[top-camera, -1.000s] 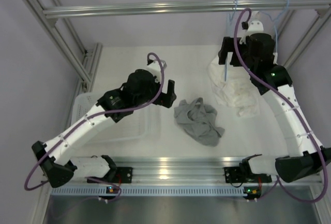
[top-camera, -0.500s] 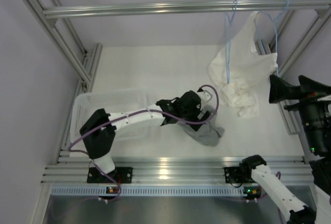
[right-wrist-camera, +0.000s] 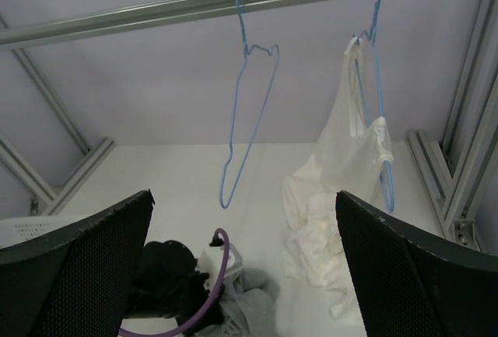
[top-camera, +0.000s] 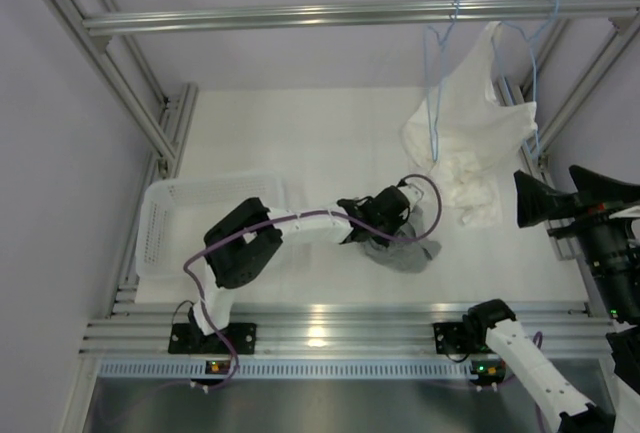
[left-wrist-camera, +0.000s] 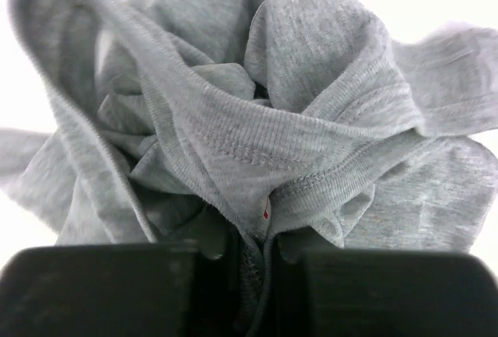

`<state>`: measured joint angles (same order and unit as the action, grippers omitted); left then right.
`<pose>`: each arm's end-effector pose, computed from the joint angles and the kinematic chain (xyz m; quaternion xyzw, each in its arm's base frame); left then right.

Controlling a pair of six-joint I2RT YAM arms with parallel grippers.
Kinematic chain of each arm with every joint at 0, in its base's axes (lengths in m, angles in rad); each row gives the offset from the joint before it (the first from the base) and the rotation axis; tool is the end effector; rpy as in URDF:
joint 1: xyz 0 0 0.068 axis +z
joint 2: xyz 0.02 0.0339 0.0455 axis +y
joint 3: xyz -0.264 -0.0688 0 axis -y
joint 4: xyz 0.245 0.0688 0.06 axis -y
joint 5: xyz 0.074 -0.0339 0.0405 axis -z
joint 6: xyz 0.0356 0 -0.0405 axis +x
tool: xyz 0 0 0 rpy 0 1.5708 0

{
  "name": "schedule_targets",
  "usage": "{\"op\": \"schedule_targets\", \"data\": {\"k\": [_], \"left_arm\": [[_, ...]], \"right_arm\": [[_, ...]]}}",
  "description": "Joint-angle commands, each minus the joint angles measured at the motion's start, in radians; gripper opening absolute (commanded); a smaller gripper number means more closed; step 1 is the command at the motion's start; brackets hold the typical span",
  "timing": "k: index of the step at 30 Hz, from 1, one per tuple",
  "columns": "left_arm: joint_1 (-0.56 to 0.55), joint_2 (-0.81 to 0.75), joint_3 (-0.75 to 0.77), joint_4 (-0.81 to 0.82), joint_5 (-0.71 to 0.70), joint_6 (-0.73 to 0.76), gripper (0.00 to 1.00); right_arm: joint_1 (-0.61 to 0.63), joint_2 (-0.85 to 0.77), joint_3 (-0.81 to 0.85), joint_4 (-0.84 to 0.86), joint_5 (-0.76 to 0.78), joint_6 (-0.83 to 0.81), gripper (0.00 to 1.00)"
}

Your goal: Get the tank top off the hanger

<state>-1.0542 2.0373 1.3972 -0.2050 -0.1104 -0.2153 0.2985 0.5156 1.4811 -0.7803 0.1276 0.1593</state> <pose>0.2225 -0.3838 0.1693 0.3623 0.8605 -0.1686 0.3160 -0.0103 -0.0079 0.4994 0.0046 0.6393 0.1346 0.7571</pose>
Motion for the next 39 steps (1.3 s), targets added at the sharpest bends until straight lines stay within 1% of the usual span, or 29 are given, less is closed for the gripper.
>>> {"op": "schedule_targets", "data": {"k": [1,3,4,5,6,7,8,10,11,14,15,16,17,18,19,21,26,27,29,30,33,36,37,38,39], "left_arm": [[0.003,-0.177,-0.038,-0.107,-0.174,-0.016,0.00],[0.003,-0.268,0.008,-0.186,-0.250,-0.021,0.00],[0.005,-0.317,0.026,-0.224,-0.338,-0.032,0.00],[0.006,-0.407,0.048,-0.284,-0.385,-0.033,0.00],[0.008,-0.446,0.072,-0.316,-0.435,-0.038,0.00],[0.023,-0.506,0.142,-0.351,-0.484,-0.050,0.00],[0.037,-0.528,0.185,-0.432,-0.561,-0.053,0.00],[0.071,-0.575,0.287,-0.494,-0.638,-0.053,0.00],[0.083,-0.591,0.311,-0.519,-0.706,-0.053,0.00],[0.150,-0.640,0.381,-0.615,-0.767,-0.061,0.00],[0.173,-0.646,0.394,-0.670,-0.790,-0.071,0.00],[0.231,-0.669,0.402,-0.691,-0.790,-0.085,0.00],[0.265,-0.678,0.399,-0.709,-0.776,-0.093,0.00],[0.340,-0.689,0.395,-0.752,-0.766,-0.125,0.00],[0.376,-0.710,0.385,-0.770,-0.753,-0.145,0.00],[0.449,-0.761,0.321,-0.800,-0.718,-0.200,0.00],[0.505,-0.847,0.137,-0.801,-0.684,-0.274,0.00],[0.538,-0.859,0.075,-0.800,-0.680,-0.289,0.00],[0.571,-0.873,0.022,-0.801,-0.667,-0.300,0.00],[0.586,-0.902,-0.030,-0.800,-0.667,-0.317,0.00],[0.588,-0.986,-0.125,-0.791,-0.666,-0.355,0.00],[0.588,-1.028,-0.174,-0.801,-0.672,-0.395,0.00],[0.588,-1.039,-0.208,-0.804,-0.676,-0.407,0.02],[0.588,-1.052,-0.228,-0.801,-0.676,-0.418,0.12],[0.588,-1.077,-0.246,-0.791,-0.683,-0.432,0.39]], "right_arm": [[-0.007,-0.012,0.031,-0.033,-0.036,-0.017,0.99],[-0.009,-0.014,0.024,-0.028,-0.045,-0.017,0.99],[-0.007,-0.019,0.019,-0.019,-0.046,-0.017,0.99],[-0.007,-0.019,0.013,-0.014,-0.051,-0.017,0.99],[-0.009,-0.019,0.002,-0.008,-0.057,-0.017,0.99],[-0.007,-0.022,-0.005,0.004,-0.060,-0.015,0.99],[-0.009,-0.026,-0.018,0.010,-0.068,-0.009,1.00],[-0.007,-0.034,-0.030,0.029,-0.074,-0.003,0.99],[-0.007,-0.037,-0.034,0.044,-0.080,0.000,0.99],[-0.007,-0.038,-0.044,0.065,-0.085,0.006,0.99],[-0.009,-0.040,-0.045,0.069,-0.091,0.009,0.99],[-0.007,-0.040,-0.047,0.073,-0.094,0.013,0.99],[-0.007,-0.040,-0.050,0.082,-0.103,0.014,0.99],[-0.007,-0.040,-0.048,0.087,-0.111,0.020,0.99],[-0.007,-0.040,-0.050,0.092,-0.112,0.020,0.99],[-0.007,-0.035,-0.051,0.099,-0.117,0.022,0.99],[-0.009,-0.031,-0.061,0.107,-0.123,0.025,0.99],[-0.007,-0.028,-0.064,0.107,-0.121,0.022,0.99],[-0.007,-0.026,-0.070,0.107,-0.149,0.020,0.99],[-0.007,-0.025,-0.071,0.107,-0.151,0.020,0.99],[-0.009,-0.025,-0.077,0.107,-0.154,0.014,0.99],[-0.009,-0.020,-0.082,0.107,-0.160,0.019,0.99],[-0.009,-0.017,-0.085,0.108,-0.164,0.020,0.99],[-0.009,-0.014,-0.087,0.113,-0.175,0.023,0.99],[-0.009,-0.008,-0.088,0.115,-0.180,0.023,0.99]]}}
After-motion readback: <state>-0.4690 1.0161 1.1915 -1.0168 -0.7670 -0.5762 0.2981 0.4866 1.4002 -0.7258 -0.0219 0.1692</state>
